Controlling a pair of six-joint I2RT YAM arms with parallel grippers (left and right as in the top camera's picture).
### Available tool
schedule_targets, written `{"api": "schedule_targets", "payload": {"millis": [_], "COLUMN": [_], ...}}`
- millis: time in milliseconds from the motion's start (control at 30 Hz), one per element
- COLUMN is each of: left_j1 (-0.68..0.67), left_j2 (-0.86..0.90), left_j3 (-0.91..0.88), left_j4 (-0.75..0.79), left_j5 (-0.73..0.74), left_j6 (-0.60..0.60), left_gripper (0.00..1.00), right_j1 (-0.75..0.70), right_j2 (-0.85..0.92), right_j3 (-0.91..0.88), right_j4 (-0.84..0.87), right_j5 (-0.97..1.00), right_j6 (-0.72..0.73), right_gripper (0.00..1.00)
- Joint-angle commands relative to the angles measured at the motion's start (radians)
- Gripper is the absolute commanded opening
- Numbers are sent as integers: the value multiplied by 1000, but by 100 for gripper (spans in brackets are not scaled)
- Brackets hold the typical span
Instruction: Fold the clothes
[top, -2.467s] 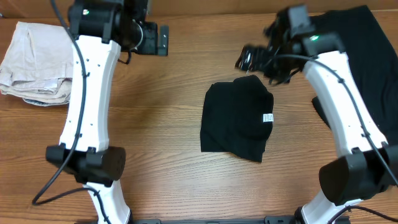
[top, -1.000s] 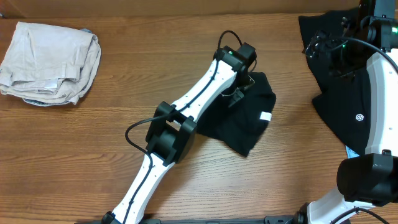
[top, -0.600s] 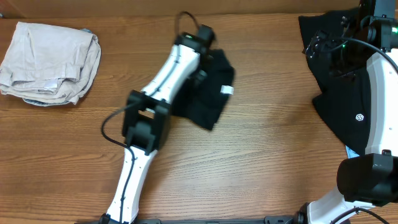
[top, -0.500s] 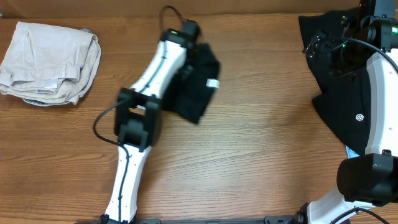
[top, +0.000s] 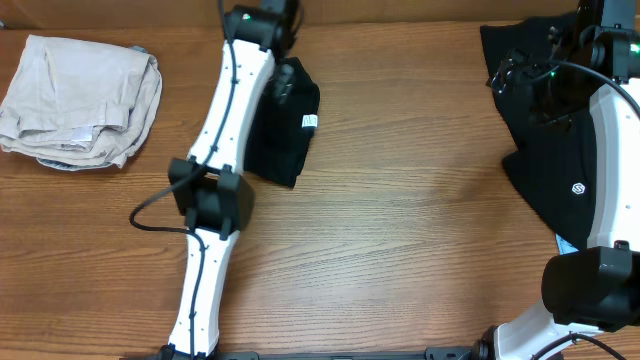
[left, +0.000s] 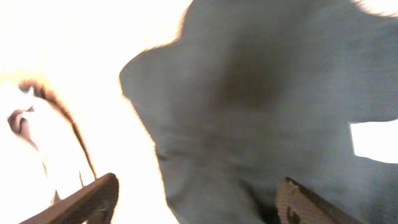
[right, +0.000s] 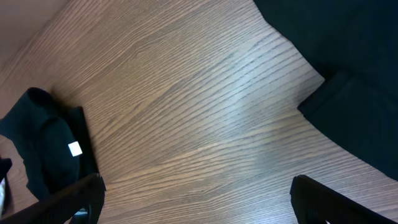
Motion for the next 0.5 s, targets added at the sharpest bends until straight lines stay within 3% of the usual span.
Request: {"api": "schedule_targets", "payload": {"millis": [0,133,467], "left_j1": [-70,-107,-143], "left_j2": [-11,-5,-5], "left_j3": [66,13,-230], "left_j4": [-40,-34,82], "left_j5": [225,329,146], "left_j6": [0,-7,-212], "left_gripper": [86,91,95], "right_j1": [0,0,0], "right_j2": [-10,-10,-10], "right_j3": [-6,-6,-6], "right_j4": [5,4,11], "right_j5": [5,3,3], "right_j6": [-6,-10,-18], "right_gripper": [99,100,100]}}
